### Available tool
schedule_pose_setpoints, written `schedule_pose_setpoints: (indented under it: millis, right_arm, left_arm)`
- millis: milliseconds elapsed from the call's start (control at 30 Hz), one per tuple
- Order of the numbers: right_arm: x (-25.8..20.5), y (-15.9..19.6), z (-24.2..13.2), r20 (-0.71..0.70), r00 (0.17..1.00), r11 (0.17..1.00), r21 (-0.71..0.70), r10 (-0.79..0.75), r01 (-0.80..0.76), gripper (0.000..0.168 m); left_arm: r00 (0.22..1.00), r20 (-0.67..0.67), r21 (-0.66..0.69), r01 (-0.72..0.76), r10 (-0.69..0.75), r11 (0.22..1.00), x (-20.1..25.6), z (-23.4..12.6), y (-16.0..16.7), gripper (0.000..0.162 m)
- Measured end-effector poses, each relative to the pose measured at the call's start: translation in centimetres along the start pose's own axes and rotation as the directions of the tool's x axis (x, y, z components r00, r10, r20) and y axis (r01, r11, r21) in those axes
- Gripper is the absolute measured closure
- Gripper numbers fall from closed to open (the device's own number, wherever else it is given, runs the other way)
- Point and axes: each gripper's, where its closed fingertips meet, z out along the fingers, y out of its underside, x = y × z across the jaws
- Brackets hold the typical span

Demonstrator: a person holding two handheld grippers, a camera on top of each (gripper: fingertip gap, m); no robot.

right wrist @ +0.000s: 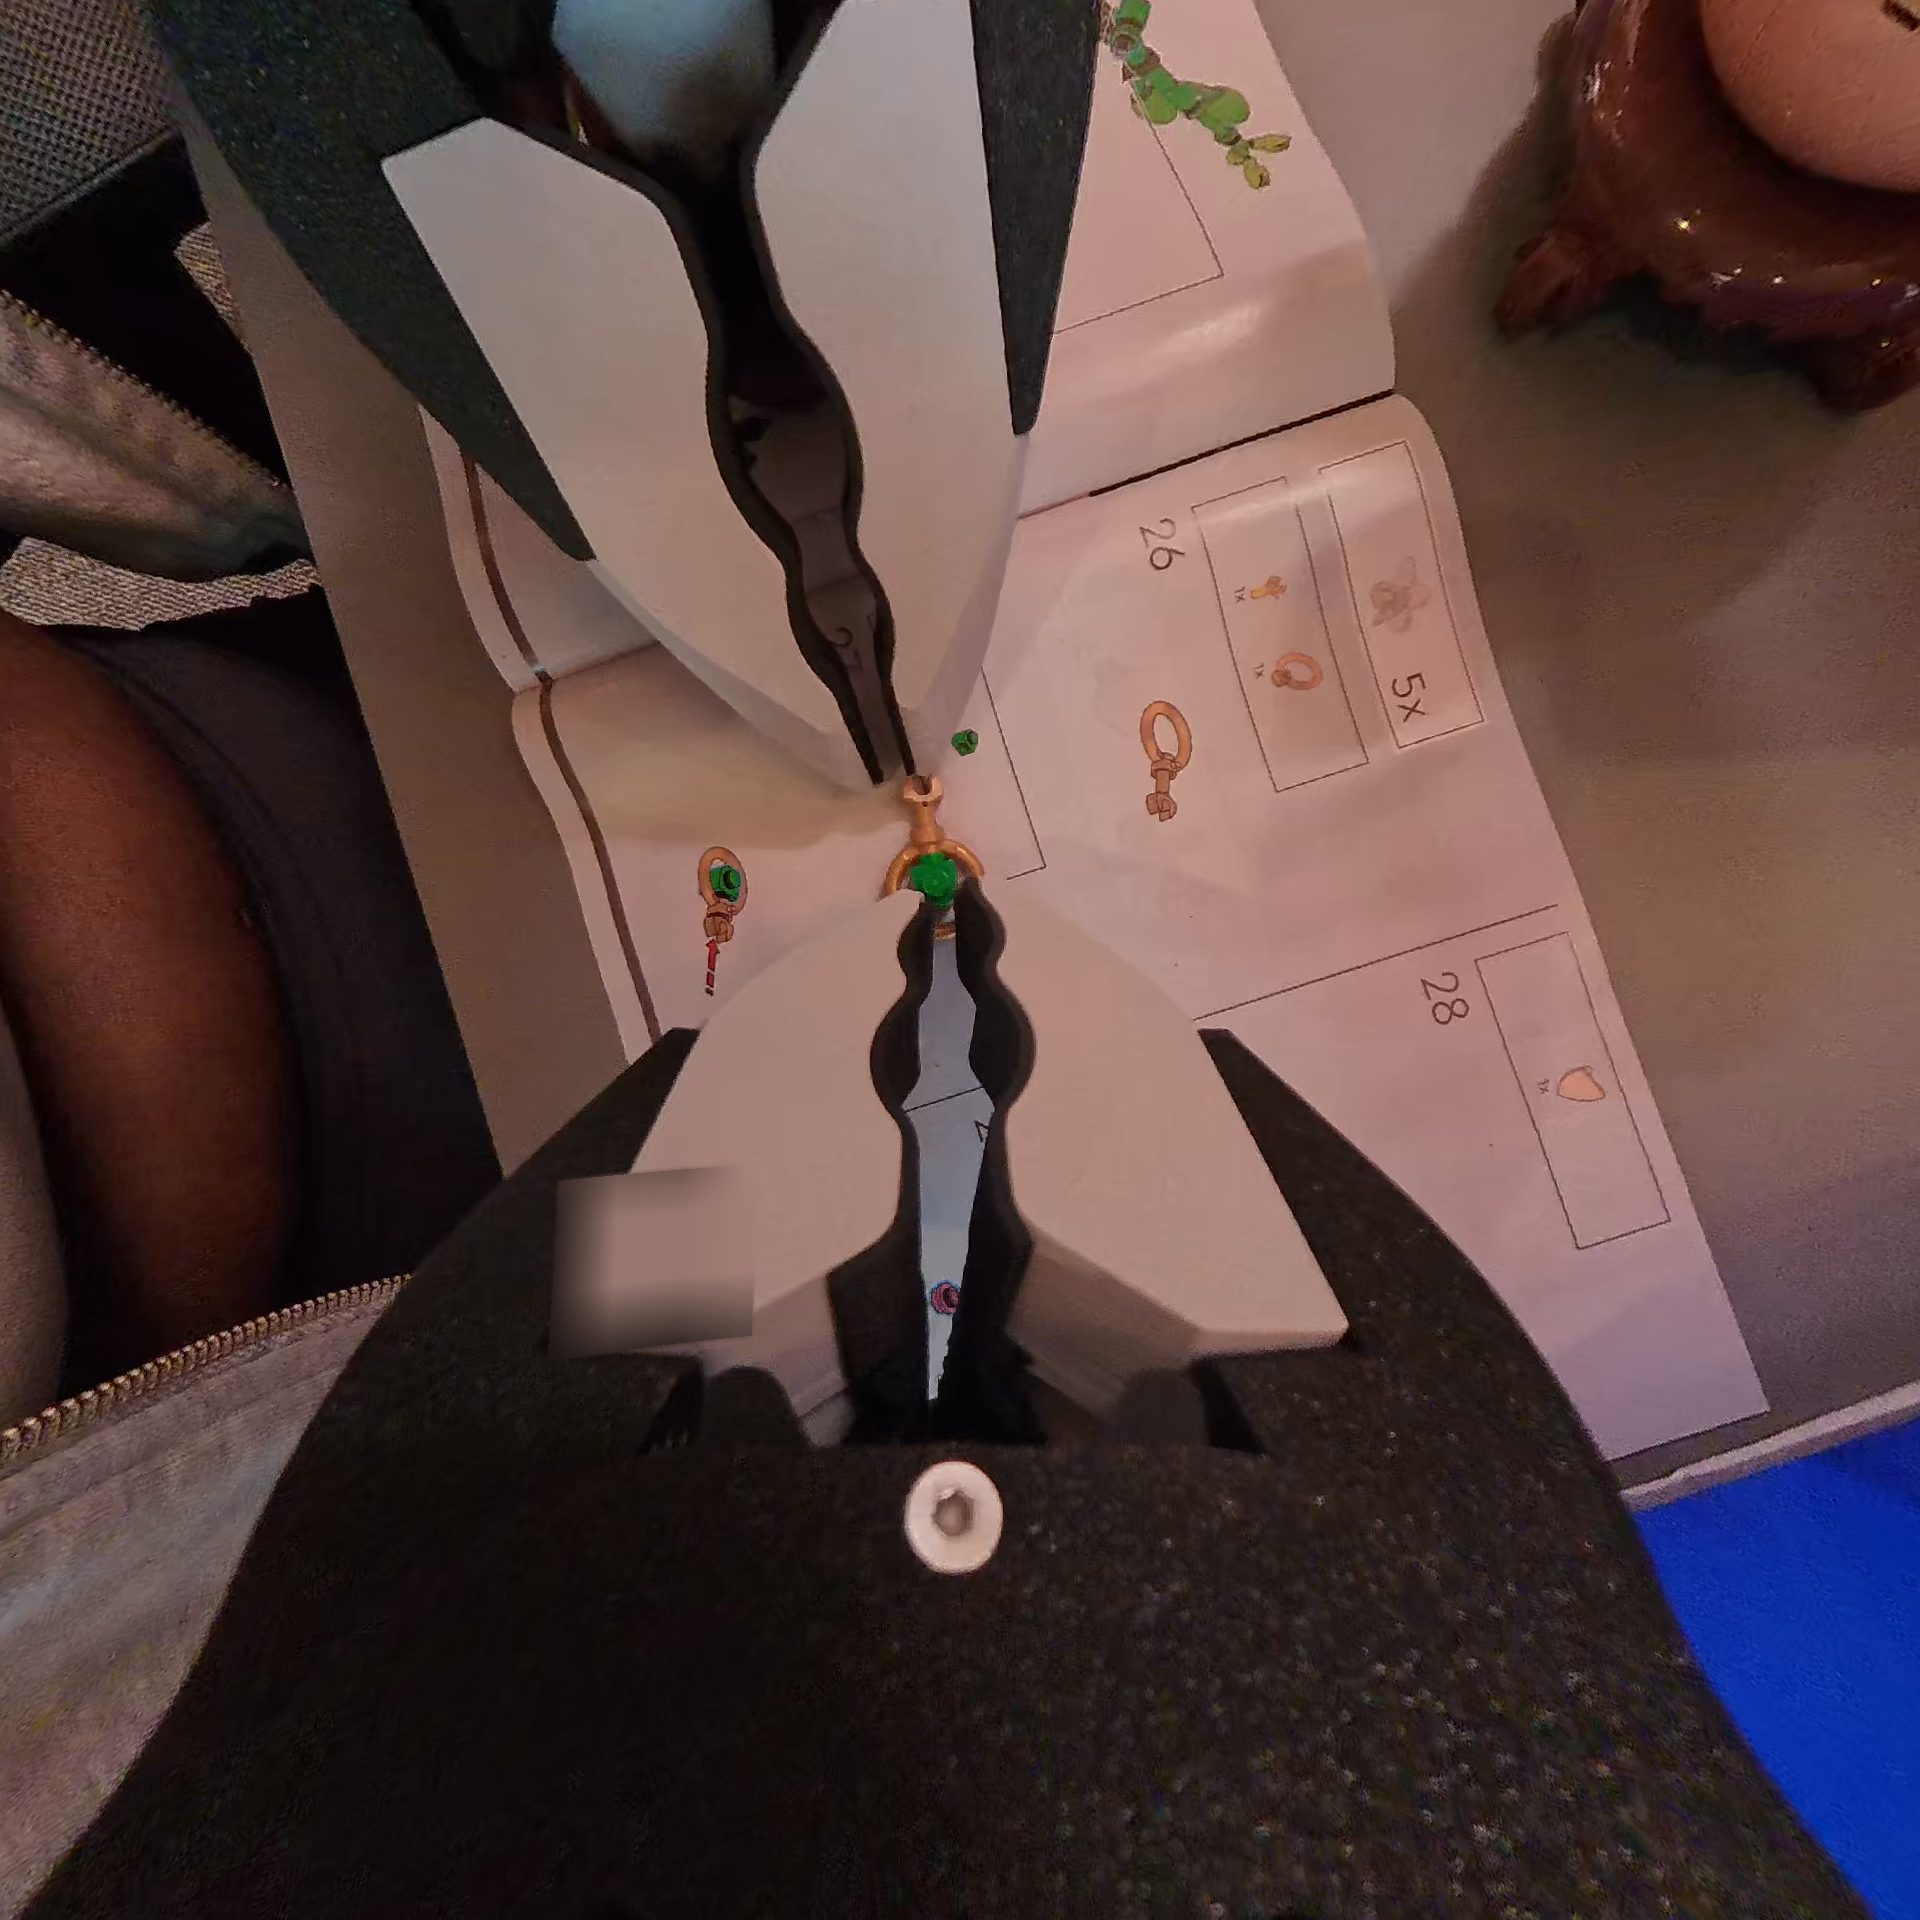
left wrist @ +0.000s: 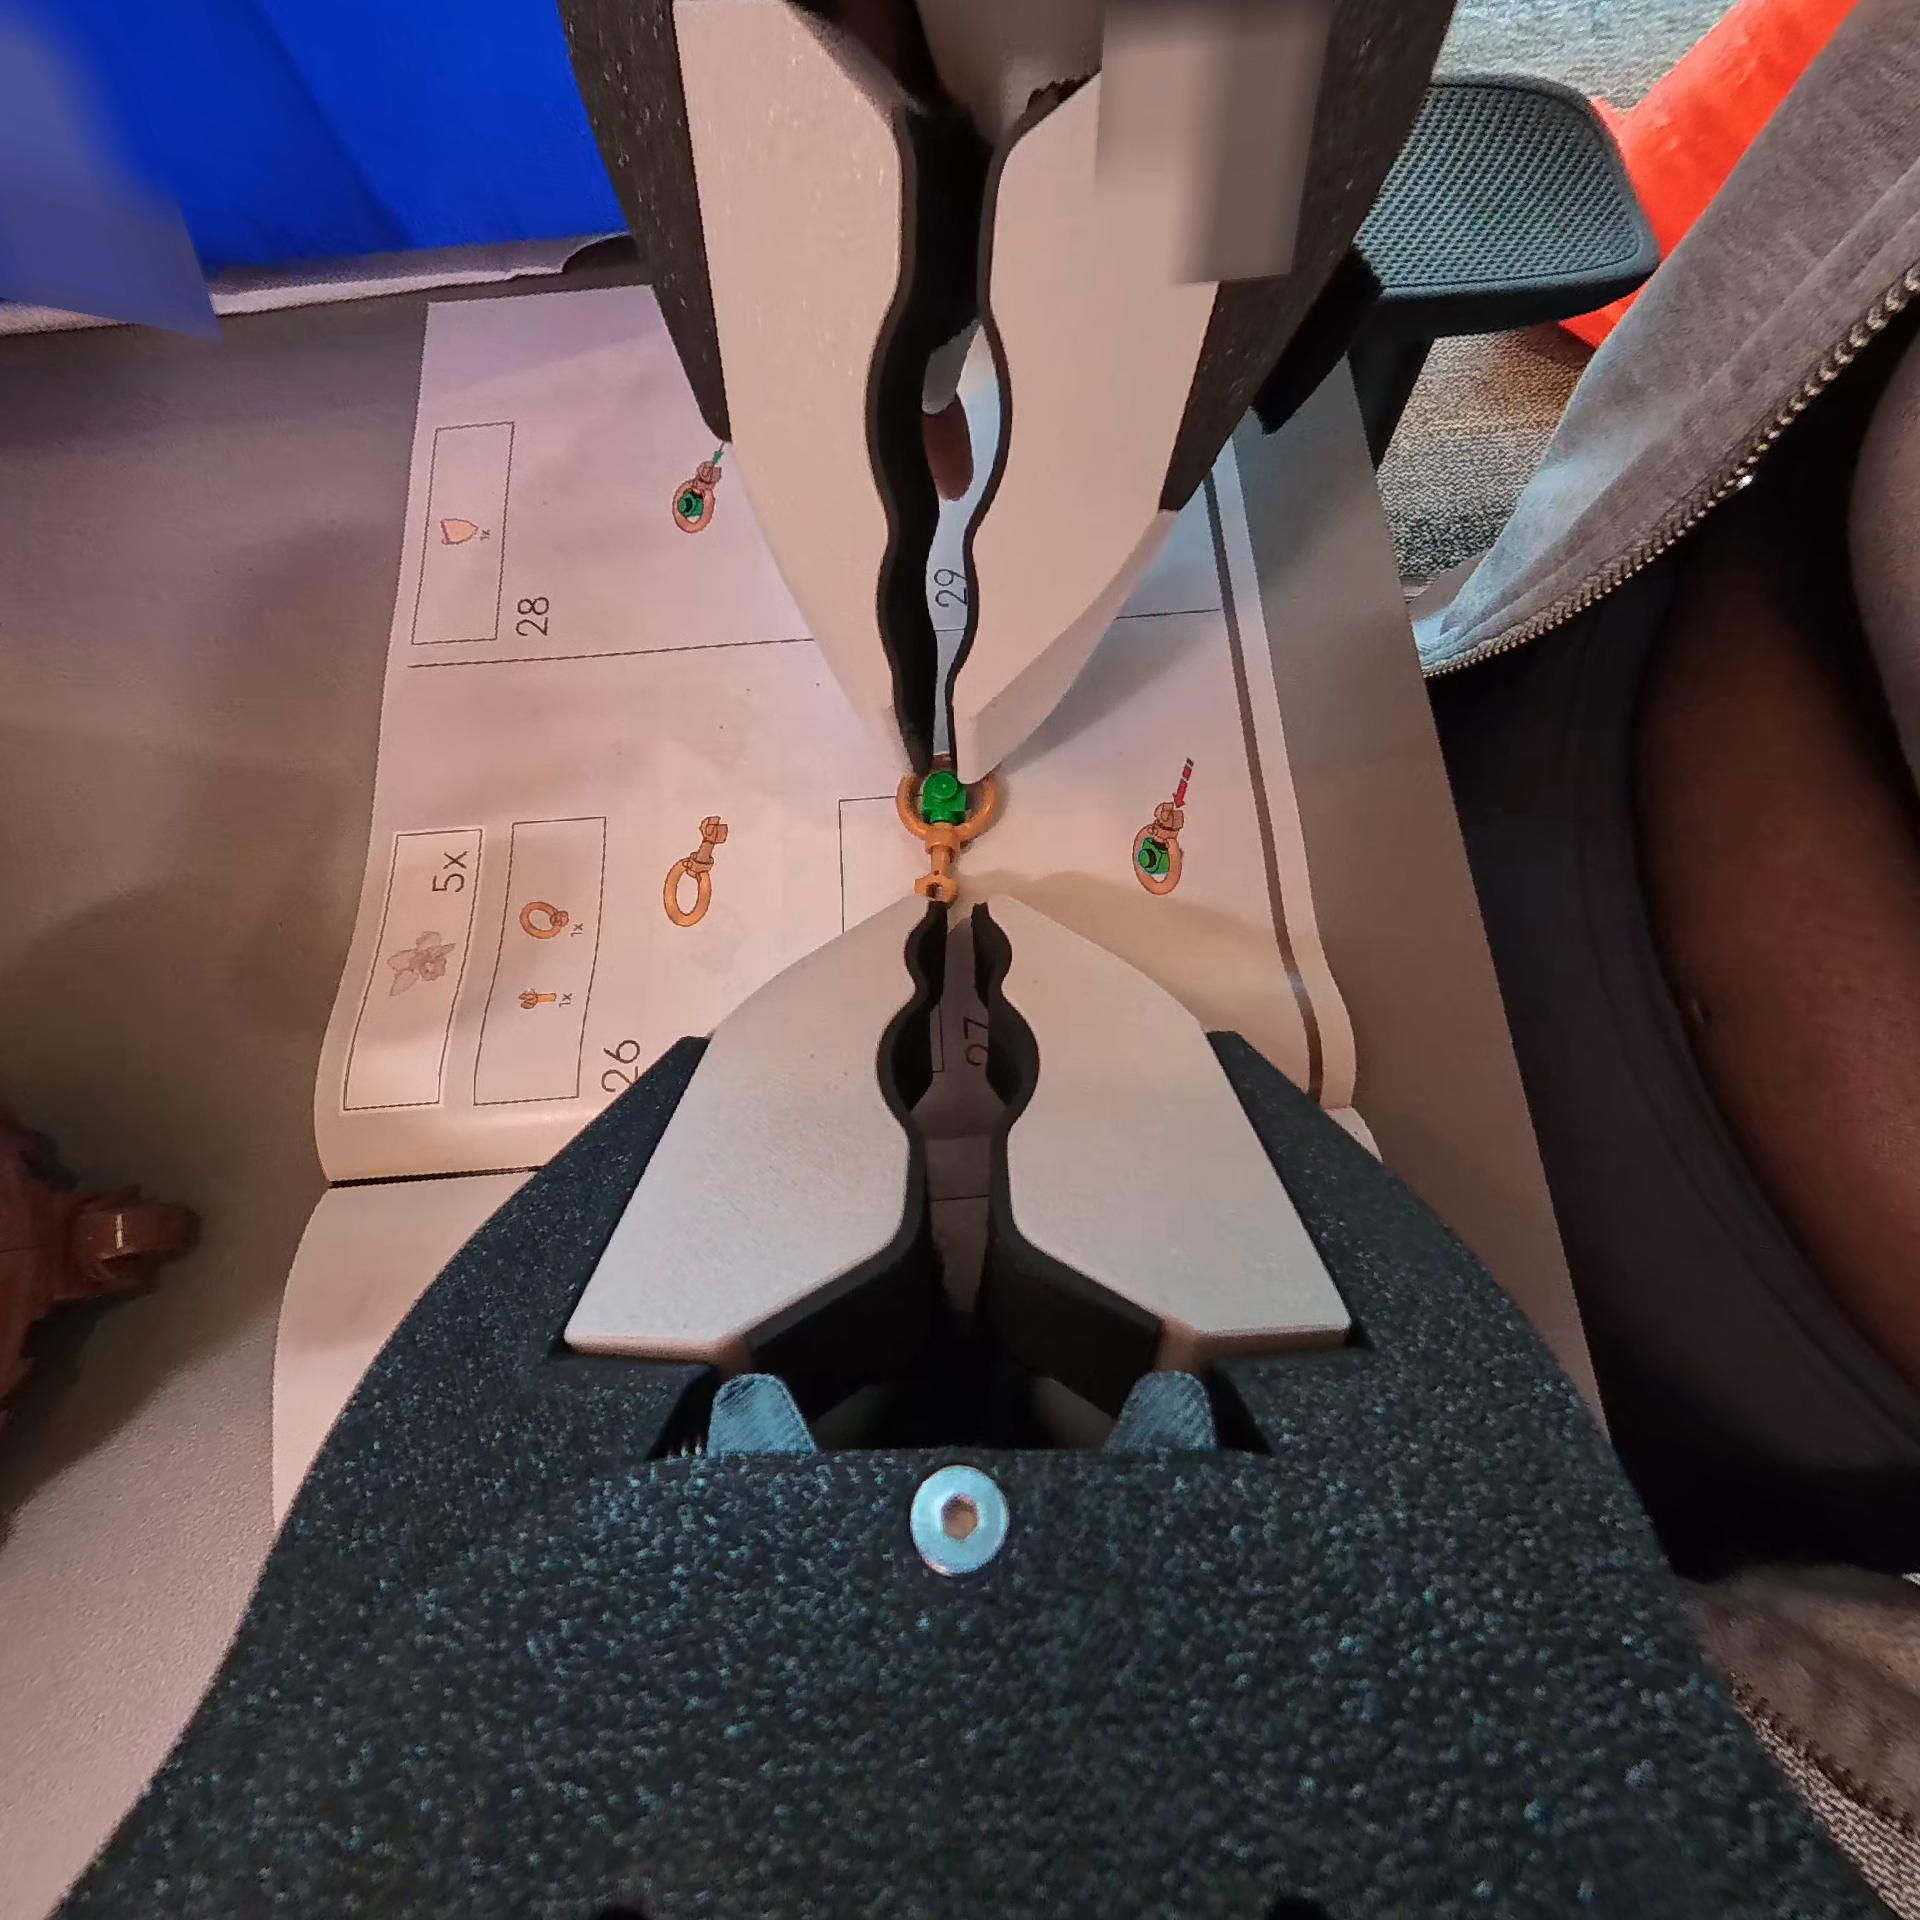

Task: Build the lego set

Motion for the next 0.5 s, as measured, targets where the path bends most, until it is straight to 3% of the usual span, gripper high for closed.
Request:
schedule_pose_setpoints:
  millis: [500]
  right_arm:
    - [-0.13,-0.05,0.11,0.002,1.000,1.000,-0.008,-0.011,0.011,0.164]
  left_arm:
    - [1.000,0.011,0.006,-0.006,0.006,1.000,-0.01,0.00,-0.02,0.157]
